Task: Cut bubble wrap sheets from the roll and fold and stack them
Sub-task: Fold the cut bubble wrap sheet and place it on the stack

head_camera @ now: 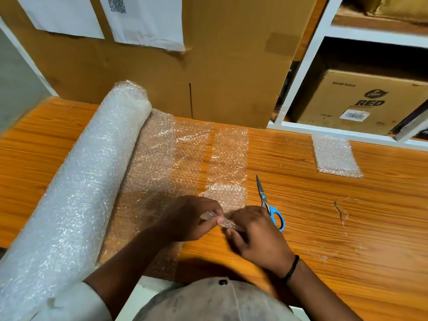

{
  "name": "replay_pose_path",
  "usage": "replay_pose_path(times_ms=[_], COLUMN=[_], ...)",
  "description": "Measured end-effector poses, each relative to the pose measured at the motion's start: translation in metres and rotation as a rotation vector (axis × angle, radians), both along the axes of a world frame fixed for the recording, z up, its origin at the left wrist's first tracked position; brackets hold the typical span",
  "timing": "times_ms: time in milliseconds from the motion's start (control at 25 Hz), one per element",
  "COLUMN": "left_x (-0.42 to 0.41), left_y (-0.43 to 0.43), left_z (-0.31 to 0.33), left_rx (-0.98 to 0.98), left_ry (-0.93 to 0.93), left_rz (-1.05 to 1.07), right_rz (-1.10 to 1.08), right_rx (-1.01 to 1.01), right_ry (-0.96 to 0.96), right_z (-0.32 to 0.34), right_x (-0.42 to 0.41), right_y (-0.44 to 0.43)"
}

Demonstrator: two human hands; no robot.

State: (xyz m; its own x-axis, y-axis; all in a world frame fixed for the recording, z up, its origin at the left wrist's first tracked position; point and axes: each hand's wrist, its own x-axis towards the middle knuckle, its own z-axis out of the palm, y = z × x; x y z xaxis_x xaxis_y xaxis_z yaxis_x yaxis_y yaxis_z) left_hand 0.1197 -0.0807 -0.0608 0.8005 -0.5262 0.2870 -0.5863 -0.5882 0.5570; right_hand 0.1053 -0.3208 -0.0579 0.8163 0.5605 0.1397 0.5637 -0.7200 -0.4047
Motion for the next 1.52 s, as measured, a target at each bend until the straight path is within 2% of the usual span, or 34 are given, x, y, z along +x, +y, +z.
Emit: replay_pose_path(times_ms=[80, 200, 320, 440, 600, 880, 1000, 1120, 1360, 1440, 1520], left_x=[0.008, 0.029, 0.047, 0.06, 0.077, 0.09, 0.09, 0.086, 0.087, 0.088, 0.086], left_y=[0.004, 0.01, 0.01, 0.003, -0.002, -0.01, -0.011, -0.013, -0.016, -0.015, -0.011], left_z=[0.012, 0.023, 0.022, 0.015, -0.005, -0.03, -0.035, -0.039, -0.044, -0.042, -0.04], left_rx=[-0.076, -0.216, -0.292, -0.146, 0.144, 0.441, 0.532, 0.579, 0.61, 0.597, 0.472], left_ry=[0.02, 0.018, 0.015, -0.034, -0.144, -0.034, 0.012, 0.049, 0.094, 0.109, 0.069], left_rz=[0.03, 0.121, 0.311, 0.404, 0.362, 0.28, 0.245, 0.247, 0.247, 0.25, 0.27], right_rz=[-0.056, -0.137, -0.235, -0.306, -0.315, -0.364, -0.393, -0.371, -0.243, -0.263, -0.272], right_rx=[0.116, 0.222, 0.208, 0.14, 0.057, -0.027, -0.035, 0.002, -0.154, -0.111, -0.03], right_ry=[0.136, 0.238, 0.181, 0.152, 0.121, 0.111, -0.005, -0.174, -0.036, -0.041, -0.098], right_z=[0.02, 0.044, 0.047, 0.04, 0.029, 0.003, 0.002, -0.007, -0.041, -0.038, -0.034], right_x=[0.005, 0.031, 0.073, 0.117, 0.163, 0.185, 0.173, 0.148, 0.112, 0.113, 0.109], right_y=[0.003, 0.008, 0.012, 0.017, 0.026, 0.032, 0.037, 0.042, 0.039, 0.038, 0.036])
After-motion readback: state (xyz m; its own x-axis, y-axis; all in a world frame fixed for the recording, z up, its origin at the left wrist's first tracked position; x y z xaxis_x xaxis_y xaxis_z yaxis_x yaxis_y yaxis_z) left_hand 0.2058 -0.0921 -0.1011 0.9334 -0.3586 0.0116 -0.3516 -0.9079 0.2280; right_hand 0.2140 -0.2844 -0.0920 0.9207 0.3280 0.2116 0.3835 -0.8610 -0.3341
